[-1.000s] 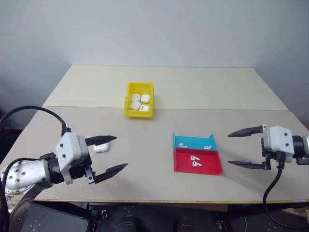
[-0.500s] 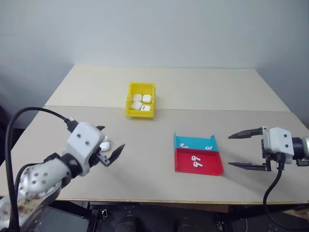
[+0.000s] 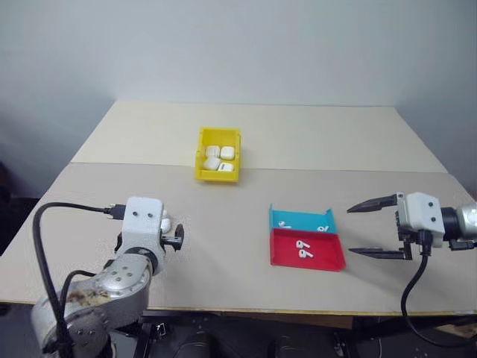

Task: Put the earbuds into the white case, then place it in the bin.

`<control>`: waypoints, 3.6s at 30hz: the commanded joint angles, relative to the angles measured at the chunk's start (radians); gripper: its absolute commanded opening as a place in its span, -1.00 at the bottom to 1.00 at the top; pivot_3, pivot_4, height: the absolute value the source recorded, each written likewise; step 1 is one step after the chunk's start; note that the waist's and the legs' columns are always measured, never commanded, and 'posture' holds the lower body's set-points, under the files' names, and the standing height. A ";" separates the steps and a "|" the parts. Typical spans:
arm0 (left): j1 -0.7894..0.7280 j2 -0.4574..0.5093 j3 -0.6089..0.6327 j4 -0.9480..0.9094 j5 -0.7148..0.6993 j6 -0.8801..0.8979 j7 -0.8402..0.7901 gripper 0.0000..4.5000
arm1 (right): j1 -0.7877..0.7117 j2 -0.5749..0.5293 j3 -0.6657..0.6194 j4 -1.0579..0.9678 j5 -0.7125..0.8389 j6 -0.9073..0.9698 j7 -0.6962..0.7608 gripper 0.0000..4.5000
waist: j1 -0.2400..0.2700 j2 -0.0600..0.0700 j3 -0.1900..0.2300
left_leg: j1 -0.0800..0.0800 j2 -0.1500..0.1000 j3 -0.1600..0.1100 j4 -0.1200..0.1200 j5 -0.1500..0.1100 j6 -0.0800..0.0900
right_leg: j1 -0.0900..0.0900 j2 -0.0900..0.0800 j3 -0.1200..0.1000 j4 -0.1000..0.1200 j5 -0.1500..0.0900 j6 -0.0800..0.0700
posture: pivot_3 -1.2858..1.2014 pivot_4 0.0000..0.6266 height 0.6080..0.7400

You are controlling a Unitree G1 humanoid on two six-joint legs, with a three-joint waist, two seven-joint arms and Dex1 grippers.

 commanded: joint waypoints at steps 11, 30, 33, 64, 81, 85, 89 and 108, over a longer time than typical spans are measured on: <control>-0.157 0.499 -0.352 0.371 -0.797 -0.666 0.515 0.99 | 0.111 -0.023 -0.079 -0.093 0.009 0.026 -0.048 1.00 | 0.012 0.001 0.002 | -0.001 -0.003 0.003 -0.001 0.001 -0.002 | -0.001 -0.004 0.001 -0.003 0.001 0.000 | 0.03 -0.52 1.00; -0.280 0.503 -0.524 0.601 -0.790 -0.644 0.499 0.99 | 0.199 -0.037 -0.141 -0.172 0.013 0.073 -0.086 1.00 | 0.012 0.001 0.002 | -0.001 -0.002 0.002 -0.001 0.001 -0.002 | -0.001 -0.001 0.000 -0.002 0.001 0.001 | 0.03 -0.52 1.00; -0.311 0.498 -0.538 0.654 -0.775 -0.640 0.478 0.99 | 0.206 -0.040 -0.145 -0.190 0.017 0.086 -0.092 1.00 | 0.012 0.001 0.002 | -0.001 -0.002 0.002 -0.001 0.001 -0.002 | -0.001 -0.001 0.000 -0.002 0.001 0.001 | 0.03 -0.52 1.00; -0.359 0.312 -0.455 0.885 -0.486 -0.492 0.299 0.99 | 0.264 -0.040 -0.172 -0.229 0.001 0.097 -0.140 1.00 | 0.013 0.000 0.002 | -0.002 -0.002 0.002 -0.001 0.001 -0.002 | -0.001 -0.001 -0.001 -0.002 0.001 0.001 | 0.03 -0.52 1.00; -0.343 0.281 -0.377 0.851 -0.495 -0.438 0.338 0.24 | 0.257 -0.037 -0.158 -0.229 -0.009 0.100 -0.154 1.00 | 0.009 0.000 0.002 | -0.002 -0.002 0.002 -0.001 0.001 -0.002 | -0.001 -0.001 -0.001 -0.002 0.001 0.001 | 0.03 -0.52 1.00; -0.383 0.348 -0.410 0.645 -0.312 -0.395 0.164 0.24 | 0.237 -0.055 -0.167 -0.233 -0.006 0.109 -0.152 1.00 | 0.010 -0.001 0.003 | -0.004 -0.002 0.002 -0.001 0.003 -0.004 | -0.002 -0.001 -0.001 -0.003 0.001 0.001 | 0.03 -0.52 1.00; -0.353 0.471 -0.529 0.382 -0.010 -0.442 -0.143 0.24 | 0.198 -0.109 -0.161 -0.259 0.002 0.181 -0.142 1.00 | 0.010 0.000 0.003 | -0.005 -0.003 0.005 -0.001 0.004 -0.007 | -0.004 -0.001 -0.001 -0.004 0.001 0.001 | 0.03 -0.52 1.00; 0.001 0.097 -0.563 0.865 0.654 -2.175 -1.655 0.24 | -0.214 -0.238 0.320 -0.510 -0.175 0.501 -0.068 1.00 | 0.008 0.004 0.002 | -0.019 0.001 0.012 0.002 0.000 0.000 | -0.019 0.000 -0.002 -0.002 0.002 -0.001 | 0.03 -0.52 1.00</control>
